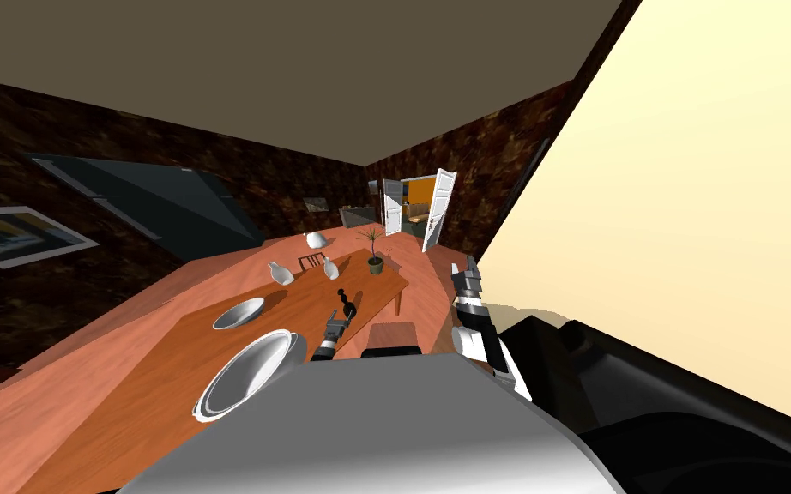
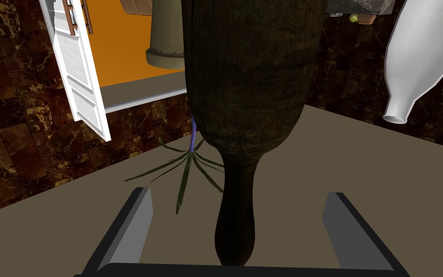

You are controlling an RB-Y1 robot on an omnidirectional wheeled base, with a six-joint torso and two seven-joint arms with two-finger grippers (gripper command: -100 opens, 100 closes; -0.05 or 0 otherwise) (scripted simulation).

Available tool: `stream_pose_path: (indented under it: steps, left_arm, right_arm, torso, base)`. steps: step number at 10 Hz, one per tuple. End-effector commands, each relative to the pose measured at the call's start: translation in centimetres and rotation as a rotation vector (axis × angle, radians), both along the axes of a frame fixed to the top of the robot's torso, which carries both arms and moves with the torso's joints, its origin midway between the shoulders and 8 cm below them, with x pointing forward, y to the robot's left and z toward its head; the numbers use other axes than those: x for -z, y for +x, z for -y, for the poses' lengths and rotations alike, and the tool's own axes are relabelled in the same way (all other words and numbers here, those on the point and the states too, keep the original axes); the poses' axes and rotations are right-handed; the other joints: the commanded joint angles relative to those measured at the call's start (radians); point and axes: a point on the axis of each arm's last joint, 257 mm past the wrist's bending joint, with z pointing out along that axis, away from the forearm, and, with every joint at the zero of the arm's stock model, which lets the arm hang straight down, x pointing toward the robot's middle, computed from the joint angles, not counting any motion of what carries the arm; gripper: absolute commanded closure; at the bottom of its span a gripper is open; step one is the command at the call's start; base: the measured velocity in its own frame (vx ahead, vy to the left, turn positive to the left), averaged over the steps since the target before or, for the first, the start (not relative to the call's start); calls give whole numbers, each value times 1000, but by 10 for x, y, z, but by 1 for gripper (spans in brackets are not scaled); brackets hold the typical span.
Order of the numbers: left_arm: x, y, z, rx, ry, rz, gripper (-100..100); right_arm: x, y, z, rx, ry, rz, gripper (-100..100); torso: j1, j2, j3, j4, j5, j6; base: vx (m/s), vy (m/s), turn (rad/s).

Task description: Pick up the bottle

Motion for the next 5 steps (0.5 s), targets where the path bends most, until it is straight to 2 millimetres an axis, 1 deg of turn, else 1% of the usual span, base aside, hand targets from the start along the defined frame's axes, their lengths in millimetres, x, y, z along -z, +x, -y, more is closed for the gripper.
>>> stream_pose_path:
  steps: [1,2,3,4,5]
  left_arm:
    - [-2,0,12,18,0,5,-100]
    - [4,-9,36,52,-4,-9,-100]
    - [6,-18,56,79,-7,-17,-100]
    - [-6,-10,59,87,-3,18,-100]
    - [-8,-16,81,116,-4,20,-100]
  right_arm:
    - [0,0,0,0,0,0,0]
    - [0,0,0,0,0,0,0]
    - [0,0,0,0,0,0,0]
    - [0,0,0,0,0,0,0]
    - [0,0,0,0,0,0,0]
  torso:
    - [0,0,0,0,0,0]
    - [1,-2,-1,0,0,1]
    - [2,-4,-2,-1,0,0]
    - [3,-5,-3,-1,1,0]
    - [2,-5,-3,-1,1,1]
  base:
    - [70,51,103]
    - [102,72,196]
    - [132,99,303]
    - [99,65,107]
    - [96,54,190]
